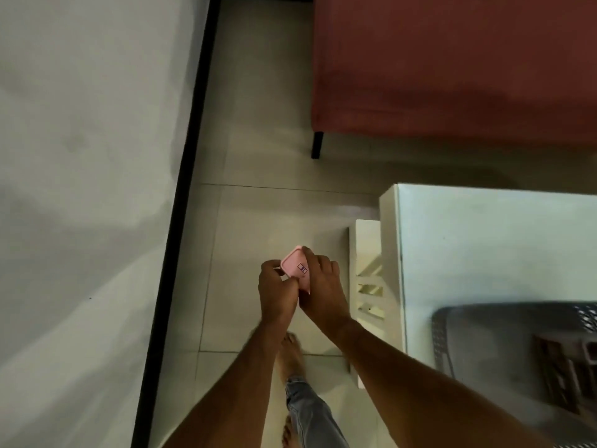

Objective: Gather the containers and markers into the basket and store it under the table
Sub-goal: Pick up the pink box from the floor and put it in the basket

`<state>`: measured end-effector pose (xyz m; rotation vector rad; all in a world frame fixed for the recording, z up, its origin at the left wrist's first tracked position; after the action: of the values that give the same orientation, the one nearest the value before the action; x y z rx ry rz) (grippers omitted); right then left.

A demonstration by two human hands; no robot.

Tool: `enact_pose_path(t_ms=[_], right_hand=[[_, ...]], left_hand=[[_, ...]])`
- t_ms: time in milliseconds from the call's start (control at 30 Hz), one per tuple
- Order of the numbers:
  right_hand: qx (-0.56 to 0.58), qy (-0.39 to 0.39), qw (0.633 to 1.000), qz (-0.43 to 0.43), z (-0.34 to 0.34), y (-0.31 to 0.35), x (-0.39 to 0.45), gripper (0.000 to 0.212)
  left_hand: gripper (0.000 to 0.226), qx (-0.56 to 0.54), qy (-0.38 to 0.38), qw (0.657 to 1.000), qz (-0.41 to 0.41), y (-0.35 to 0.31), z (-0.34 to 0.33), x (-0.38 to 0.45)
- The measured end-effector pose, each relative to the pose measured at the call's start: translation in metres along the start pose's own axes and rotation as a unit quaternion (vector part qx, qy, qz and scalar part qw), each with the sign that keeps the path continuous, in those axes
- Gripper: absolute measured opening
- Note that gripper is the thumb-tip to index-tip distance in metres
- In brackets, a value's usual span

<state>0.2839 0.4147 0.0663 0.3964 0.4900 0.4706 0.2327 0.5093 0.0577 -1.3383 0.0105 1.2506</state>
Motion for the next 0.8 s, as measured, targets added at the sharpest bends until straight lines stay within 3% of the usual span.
enact_pose_path(t_ms=[133, 467, 633, 800], right_hand=[[0.008, -0.066, 0.998, 0.010, 0.043, -0.020, -0.048, 0.079], [0.004, -0.186, 0.983, 0.001, 0.134, -0.099, -0.155, 0.085], [0.026, -0.239, 0.970, -0.043, 0.160, -0.156, -0.196, 0.086], [0.057, -0.224, 0.968, -0.096, 0.167, -0.196, -0.208, 0.079]], left_hand=[[0.036, 0.006, -0.011, 0.998, -0.056, -0.015, -0.022, -0.054], [0.025, -0.029, -0.058, 0.979, -0.193, -0.030, -0.097, -0.196], [0.028, -0.016, -0.027, 0.976, -0.216, -0.029, -0.148, -0.242], [0.027, 0.040, -0.013, 0.980, -0.195, -0.023, -0.184, -0.264]])
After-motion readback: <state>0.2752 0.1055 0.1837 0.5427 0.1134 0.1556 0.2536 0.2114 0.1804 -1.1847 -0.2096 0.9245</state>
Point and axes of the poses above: each hand's wrist, its own x-axis towards the middle knuckle, its own z-axis out of the back of the hand, y = z × x, the point moved 4 cm from there along x, towards the middle knuckle, and after that the axes turned 6 degrees about -x, right-handed, at the moved point
